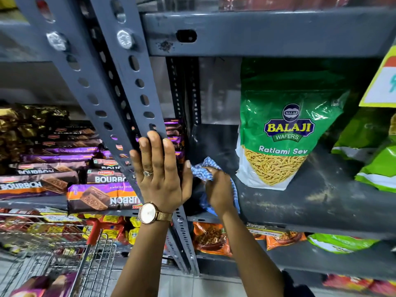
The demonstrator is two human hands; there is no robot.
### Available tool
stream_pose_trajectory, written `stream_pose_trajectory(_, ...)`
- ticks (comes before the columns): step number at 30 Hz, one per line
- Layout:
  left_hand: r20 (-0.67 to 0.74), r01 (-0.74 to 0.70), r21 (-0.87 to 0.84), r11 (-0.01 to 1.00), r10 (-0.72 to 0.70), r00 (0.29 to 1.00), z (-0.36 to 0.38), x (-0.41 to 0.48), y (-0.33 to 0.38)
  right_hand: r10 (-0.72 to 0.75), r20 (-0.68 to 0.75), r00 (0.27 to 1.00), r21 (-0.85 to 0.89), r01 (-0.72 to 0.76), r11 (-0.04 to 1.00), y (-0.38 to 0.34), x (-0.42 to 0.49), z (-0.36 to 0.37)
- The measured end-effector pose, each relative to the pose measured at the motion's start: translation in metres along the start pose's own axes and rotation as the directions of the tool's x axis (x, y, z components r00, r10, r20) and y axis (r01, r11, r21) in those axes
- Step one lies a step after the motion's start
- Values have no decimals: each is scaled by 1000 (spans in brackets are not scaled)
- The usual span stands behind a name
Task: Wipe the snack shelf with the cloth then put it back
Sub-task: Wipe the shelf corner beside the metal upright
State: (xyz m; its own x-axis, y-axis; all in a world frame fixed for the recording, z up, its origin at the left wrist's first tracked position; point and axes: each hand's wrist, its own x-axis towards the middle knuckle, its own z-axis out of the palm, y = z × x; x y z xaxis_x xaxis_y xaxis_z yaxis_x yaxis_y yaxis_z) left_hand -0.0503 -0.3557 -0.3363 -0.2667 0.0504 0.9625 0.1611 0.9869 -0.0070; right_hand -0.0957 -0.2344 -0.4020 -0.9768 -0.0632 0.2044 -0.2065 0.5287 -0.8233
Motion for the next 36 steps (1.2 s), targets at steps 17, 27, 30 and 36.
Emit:
stream_pose_trajectory(17,-4,-29,7,1000,29,1000,-1,1,0,111,271,956,-347,-11,938,11,87,-1)
stream_pose_trajectory(27,-1,-22,-11,1000,22,1000,-3,3,1,137,421,897,-14,-144,989,4,32,-20)
stream_pose_trajectory(30,-14,-20,-3,1000,20,1000,-1,4,1,95,467,879,-16,-99,995,15,25,-15)
stream_pose_trajectory(36,20,-22,-23,1000,22,1000,-5,4,1,91,471,878,5,-106,994,2,-5,-31)
